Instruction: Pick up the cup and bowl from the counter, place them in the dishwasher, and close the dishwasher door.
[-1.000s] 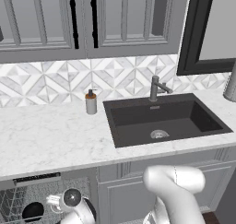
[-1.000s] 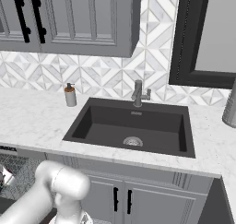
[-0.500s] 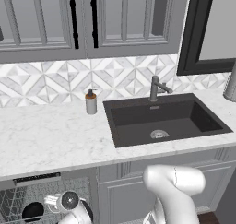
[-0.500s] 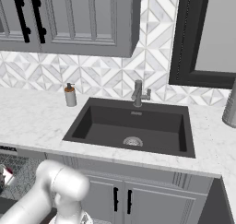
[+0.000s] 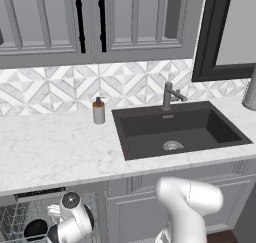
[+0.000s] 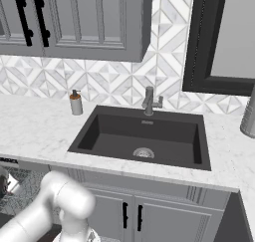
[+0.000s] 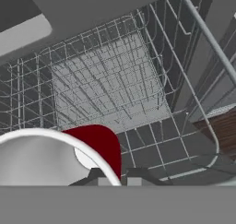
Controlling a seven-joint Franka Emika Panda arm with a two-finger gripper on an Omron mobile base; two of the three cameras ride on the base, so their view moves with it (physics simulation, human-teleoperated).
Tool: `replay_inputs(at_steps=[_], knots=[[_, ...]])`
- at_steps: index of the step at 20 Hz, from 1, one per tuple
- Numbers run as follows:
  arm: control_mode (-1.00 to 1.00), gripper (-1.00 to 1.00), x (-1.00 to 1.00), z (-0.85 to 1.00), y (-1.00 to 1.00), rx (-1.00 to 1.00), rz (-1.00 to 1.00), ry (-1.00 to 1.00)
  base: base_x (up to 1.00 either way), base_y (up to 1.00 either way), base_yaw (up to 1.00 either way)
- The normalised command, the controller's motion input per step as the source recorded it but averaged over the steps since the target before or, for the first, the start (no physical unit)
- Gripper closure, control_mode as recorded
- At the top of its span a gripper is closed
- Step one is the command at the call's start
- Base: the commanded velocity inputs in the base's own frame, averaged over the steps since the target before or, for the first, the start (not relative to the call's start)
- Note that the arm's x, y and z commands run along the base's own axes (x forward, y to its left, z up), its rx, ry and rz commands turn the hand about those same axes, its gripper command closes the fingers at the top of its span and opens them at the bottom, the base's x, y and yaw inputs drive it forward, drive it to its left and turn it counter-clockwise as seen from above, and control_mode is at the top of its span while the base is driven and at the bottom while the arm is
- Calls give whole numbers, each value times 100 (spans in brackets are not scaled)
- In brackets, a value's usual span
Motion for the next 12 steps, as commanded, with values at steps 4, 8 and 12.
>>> replay_inputs(at_steps=[4, 8, 12], knots=[[-100, 100, 6, -36, 5, -8, 0, 14, 0, 0, 0], [-100, 100, 0, -40, 0, -4, 0, 5, 0, 0, 0], [-100, 100, 0, -58, 0, -6, 0, 2, 0, 0, 0]])
